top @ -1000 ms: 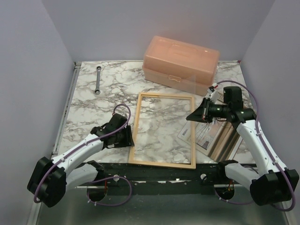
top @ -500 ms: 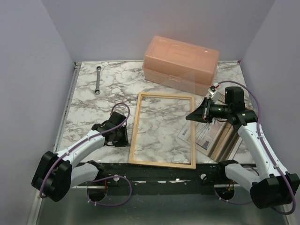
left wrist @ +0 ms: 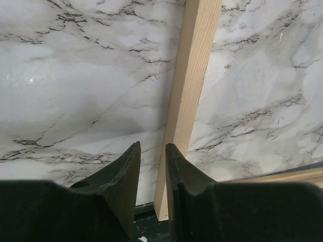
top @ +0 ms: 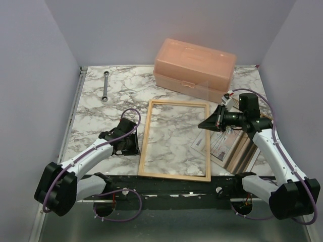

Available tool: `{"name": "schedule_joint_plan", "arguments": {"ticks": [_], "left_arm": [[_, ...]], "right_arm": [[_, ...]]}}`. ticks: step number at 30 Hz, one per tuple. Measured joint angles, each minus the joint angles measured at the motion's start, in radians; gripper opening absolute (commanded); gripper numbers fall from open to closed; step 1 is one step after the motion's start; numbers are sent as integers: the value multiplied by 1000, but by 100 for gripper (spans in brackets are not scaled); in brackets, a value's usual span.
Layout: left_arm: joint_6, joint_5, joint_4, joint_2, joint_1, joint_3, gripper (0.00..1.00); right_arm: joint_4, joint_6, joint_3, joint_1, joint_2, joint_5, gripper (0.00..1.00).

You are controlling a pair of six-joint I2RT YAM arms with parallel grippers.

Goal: Put the photo into the frame
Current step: Move the photo frame to the center of the board, then place the photo frame item in the photo frame.

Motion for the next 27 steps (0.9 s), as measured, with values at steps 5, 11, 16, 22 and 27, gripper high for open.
{"name": "schedule_joint_plan", "arguments": {"ticks": [5,11,16,22,27], "left_arm": [[0,3,6,-26,0,0,29],[0,21,24,-37,0,0,29],[0,37,49,-24,0,0,29],[0,44,76,20,0,-2,22],[-4,46,91,36,0,-11,19]], "right_arm": [[34,27,-26,0,0,-5,0],[63,51,-43,0,-1,-11,0],[77,57,-49,0,-1,-14,0],[79,56,-51,1,-1,-18,0],[76,39,-51,9,-1,-18,0]]}}
